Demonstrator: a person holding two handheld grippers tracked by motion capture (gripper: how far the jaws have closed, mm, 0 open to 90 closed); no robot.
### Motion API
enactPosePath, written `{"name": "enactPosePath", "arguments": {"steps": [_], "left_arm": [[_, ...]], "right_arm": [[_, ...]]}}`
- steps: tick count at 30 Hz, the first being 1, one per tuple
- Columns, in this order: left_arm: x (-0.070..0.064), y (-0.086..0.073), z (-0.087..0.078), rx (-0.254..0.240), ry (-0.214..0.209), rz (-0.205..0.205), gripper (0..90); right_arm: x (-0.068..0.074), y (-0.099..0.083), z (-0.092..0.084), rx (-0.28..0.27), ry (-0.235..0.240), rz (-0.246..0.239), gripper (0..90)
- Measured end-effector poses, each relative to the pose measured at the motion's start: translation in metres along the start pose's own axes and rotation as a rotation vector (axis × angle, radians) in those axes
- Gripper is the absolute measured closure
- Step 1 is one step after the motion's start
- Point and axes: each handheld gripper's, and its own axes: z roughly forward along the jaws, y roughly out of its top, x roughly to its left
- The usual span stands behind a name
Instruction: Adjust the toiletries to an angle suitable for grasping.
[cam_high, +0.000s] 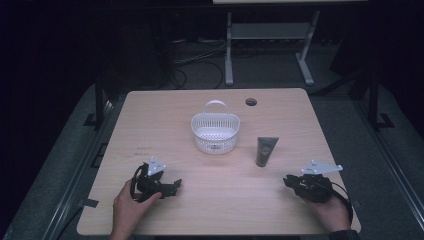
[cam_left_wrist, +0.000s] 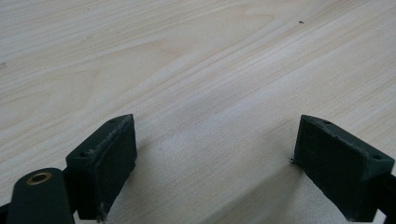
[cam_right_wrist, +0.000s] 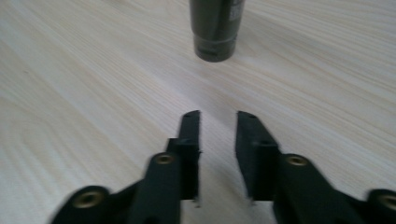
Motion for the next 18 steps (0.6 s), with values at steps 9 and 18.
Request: {"name": "enactPosePath", "arguments": {"steps": [9, 18], "left_arm": [[0.0, 0.0, 0.0, 0.001, 0.0, 0.001, 12.1], [0.0, 0.0, 0.0, 0.001, 0.0, 0.001, 12.1]], "right_arm": [[0.0, 0.009, -0.01, -0.026, 0.034, 0.003, 90.0], [-0.004, 0.022, -0.022, -0.053, 0.038, 0.023, 90.0]]}}
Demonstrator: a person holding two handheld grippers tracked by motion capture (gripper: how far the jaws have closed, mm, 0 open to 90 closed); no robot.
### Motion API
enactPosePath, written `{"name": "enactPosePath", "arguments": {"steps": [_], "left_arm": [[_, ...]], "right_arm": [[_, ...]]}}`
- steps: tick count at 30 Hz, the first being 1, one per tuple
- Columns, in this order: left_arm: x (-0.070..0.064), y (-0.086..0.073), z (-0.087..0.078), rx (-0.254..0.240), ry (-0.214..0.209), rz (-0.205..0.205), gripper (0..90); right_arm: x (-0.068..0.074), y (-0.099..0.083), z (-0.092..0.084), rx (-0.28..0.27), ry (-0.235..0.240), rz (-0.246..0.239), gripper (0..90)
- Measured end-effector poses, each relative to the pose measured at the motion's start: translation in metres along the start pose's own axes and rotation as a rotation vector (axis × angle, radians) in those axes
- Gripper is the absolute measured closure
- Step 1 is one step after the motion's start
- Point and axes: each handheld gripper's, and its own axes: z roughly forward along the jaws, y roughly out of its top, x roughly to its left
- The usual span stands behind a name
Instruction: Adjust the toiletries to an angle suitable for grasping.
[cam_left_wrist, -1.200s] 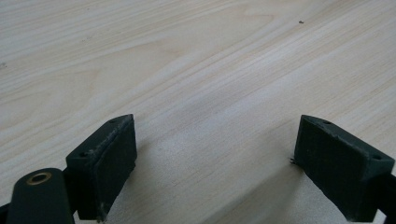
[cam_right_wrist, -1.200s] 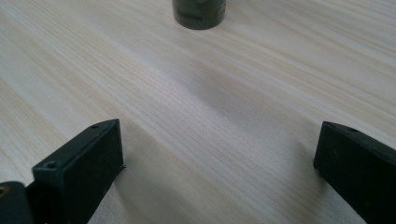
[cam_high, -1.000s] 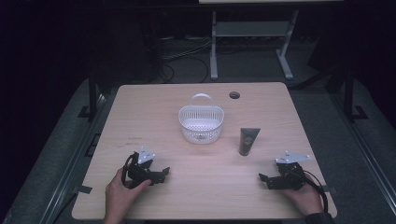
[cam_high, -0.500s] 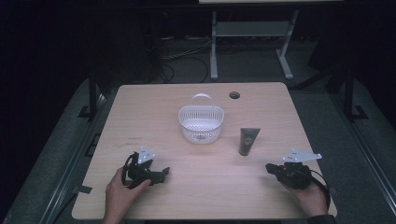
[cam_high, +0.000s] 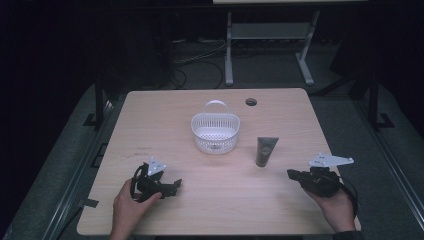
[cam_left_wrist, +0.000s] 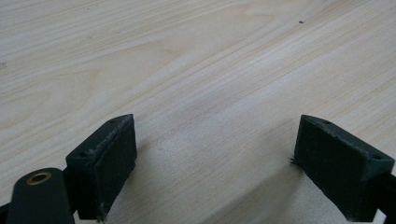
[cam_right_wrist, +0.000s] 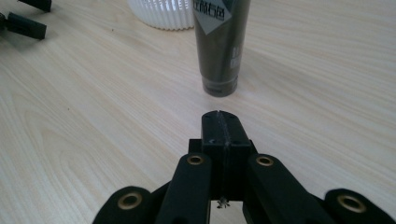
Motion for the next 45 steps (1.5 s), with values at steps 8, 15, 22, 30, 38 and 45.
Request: {"name": "enactPosePath", "arguments": {"steps": [8, 15, 22, 30, 38, 45], "left_arm": [[-0.001, 0.0, 0.0, -0.001, 0.007, -0.01, 12.0], [-0.001, 0.0, 0.001, -0.002, 0.008, -0.011, 12.0], [-0.001, 0.0, 0.001, -0.002, 0.008, -0.011, 12.0], [-0.001, 0.0, 0.001, -0.003, 0.008, -0.011, 12.0], [-0.001, 0.0, 0.001, -0.005, 0.008, -0.014, 12.0], [-0.001, 0.0, 0.0, -0.001, 0.007, -0.01, 12.0]], "right_arm": [[-0.001, 0.017, -0.007, -0.031, 0.009, -0.012, 90.0], [-0.002, 0.027, -0.01, -0.05, 0.005, -0.024, 90.0], [-0.003, 0.037, -0.014, -0.081, 0.007, -0.03, 90.0], [-0.004, 0.048, -0.014, -0.098, 0.014, -0.039, 90.0], [-0.005, 0.06, -0.01, -0.111, 0.012, -0.044, 90.0], [-0.006, 0.069, -0.005, -0.119, 0.014, -0.041, 90.0]]}}
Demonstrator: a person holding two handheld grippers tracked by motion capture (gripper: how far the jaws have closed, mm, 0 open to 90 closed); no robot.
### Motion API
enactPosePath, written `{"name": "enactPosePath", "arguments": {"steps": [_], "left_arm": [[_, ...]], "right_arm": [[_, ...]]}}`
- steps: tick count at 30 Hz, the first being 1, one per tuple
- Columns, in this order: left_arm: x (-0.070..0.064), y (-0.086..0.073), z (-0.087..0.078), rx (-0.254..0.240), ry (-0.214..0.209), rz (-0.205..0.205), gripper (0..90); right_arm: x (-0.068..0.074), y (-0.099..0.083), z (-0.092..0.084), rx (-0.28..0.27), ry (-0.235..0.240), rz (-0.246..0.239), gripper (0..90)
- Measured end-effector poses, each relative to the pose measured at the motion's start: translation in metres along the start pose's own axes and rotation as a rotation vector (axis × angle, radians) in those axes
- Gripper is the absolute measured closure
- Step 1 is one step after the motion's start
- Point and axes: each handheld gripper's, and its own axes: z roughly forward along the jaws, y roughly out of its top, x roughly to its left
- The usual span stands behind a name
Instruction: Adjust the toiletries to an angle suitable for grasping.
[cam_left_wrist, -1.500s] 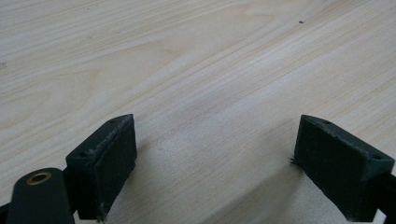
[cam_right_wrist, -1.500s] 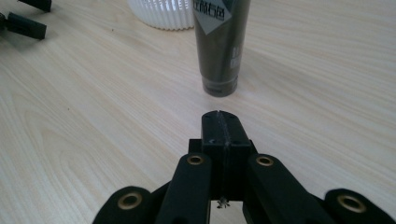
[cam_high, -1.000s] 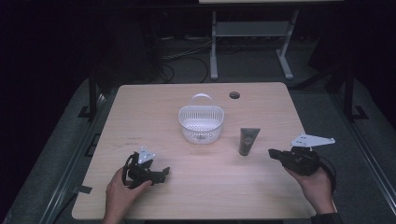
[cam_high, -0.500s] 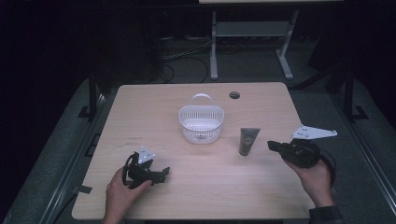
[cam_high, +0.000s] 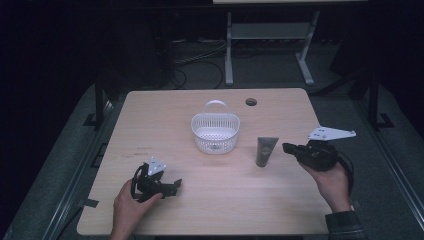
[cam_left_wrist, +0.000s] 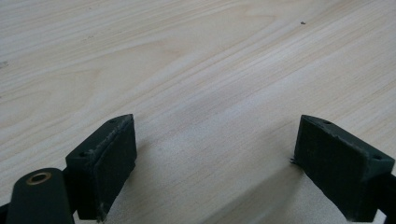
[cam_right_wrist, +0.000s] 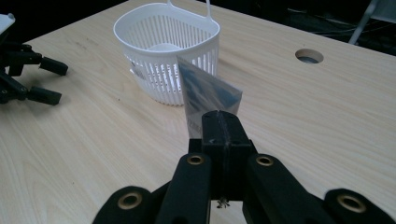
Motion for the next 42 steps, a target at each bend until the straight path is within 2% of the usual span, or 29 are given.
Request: {"name": "enactPosePath", "arguments": {"steps": [19, 27, 42], "left_arm": [[0.0, 0.0, 0.0, -0.002, 0.0, -0.004, 12.0], [0.0, 0.0, 0.0, -0.004, 0.002, -0.002, 12.1], [0.0, 0.0, 0.0, -0.003, 0.002, -0.002, 12.1]], "right_arm": [[-0.01, 0.014, 0.011, -0.017, -0.014, 0.004, 90.0], [-0.011, 0.015, 0.021, 0.0, -0.018, 0.002, 90.0], [-0.018, 0.02, 0.03, -0.001, -0.029, 0.009, 90.0]]}}
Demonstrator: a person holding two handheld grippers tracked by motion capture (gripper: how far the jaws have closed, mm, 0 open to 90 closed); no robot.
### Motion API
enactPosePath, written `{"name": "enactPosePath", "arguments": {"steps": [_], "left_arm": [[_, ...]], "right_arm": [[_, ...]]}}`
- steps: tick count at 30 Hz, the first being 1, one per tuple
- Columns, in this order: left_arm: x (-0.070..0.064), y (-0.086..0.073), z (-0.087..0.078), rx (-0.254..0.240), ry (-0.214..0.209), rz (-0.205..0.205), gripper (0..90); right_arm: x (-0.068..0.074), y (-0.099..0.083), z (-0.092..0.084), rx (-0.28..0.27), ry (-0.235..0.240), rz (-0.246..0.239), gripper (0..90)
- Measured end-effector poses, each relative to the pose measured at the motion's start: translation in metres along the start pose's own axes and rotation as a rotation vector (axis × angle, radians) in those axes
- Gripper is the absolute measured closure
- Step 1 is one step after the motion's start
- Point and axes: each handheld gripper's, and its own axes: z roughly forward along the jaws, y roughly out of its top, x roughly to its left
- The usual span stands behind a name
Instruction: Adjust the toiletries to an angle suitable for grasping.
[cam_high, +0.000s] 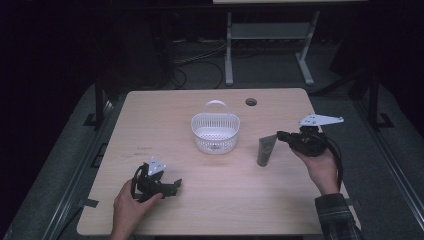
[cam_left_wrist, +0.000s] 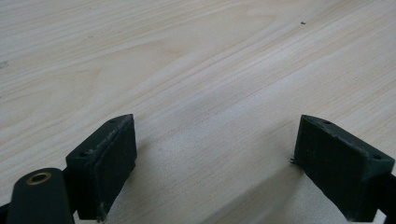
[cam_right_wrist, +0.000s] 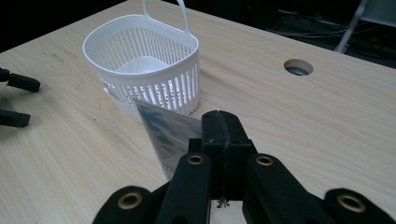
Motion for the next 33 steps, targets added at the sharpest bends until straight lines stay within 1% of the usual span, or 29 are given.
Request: {"name": "enactPosePath", "arguments": {"steps": [7, 18, 21, 22, 24, 26, 27, 28, 33], "left_arm": [[0.0, 0.0, 0.0, 0.001, 0.0, 0.001, 12.1], [0.0, 0.0, 0.0, 0.003, 0.001, 0.004, 12.2], [0.0, 0.0, 0.0, 0.003, 0.001, 0.004, 12.2], [0.0, 0.0, 0.0, 0.003, 0.001, 0.003, 12.2], [0.0, 0.0, 0.0, 0.002, 0.001, 0.002, 12.2], [0.0, 0.0, 0.0, 0.002, 0.001, 0.002, 12.2], [0.0, 0.0, 0.0, 0.001, 0.001, -0.001, 12.2], [0.0, 0.0, 0.0, 0.001, 0.001, 0.0, 12.2], [0.0, 0.0, 0.0, -0.001, 0.001, 0.0, 12.3]], "right_arm": [[-0.002, 0.004, 0.004, 0.002, -0.014, 0.002, 90.0], [-0.008, 0.007, 0.012, -0.002, -0.014, 0.007, 90.0], [-0.01, 0.006, 0.013, 0.0, -0.009, 0.008, 90.0], [-0.01, 0.005, 0.012, 0.002, -0.001, 0.008, 89.7], [-0.011, 0.005, 0.009, -0.005, 0.009, 0.01, 82.4], [-0.013, 0.004, 0.005, -0.018, 0.032, 0.023, 72.1], [-0.014, 0.004, 0.004, -0.017, 0.037, 0.026, 67.7], [-0.014, 0.004, 0.003, -0.016, 0.051, 0.027, 62.2], [-0.017, 0.003, -0.001, -0.017, 0.079, 0.04, 37.7]]}}
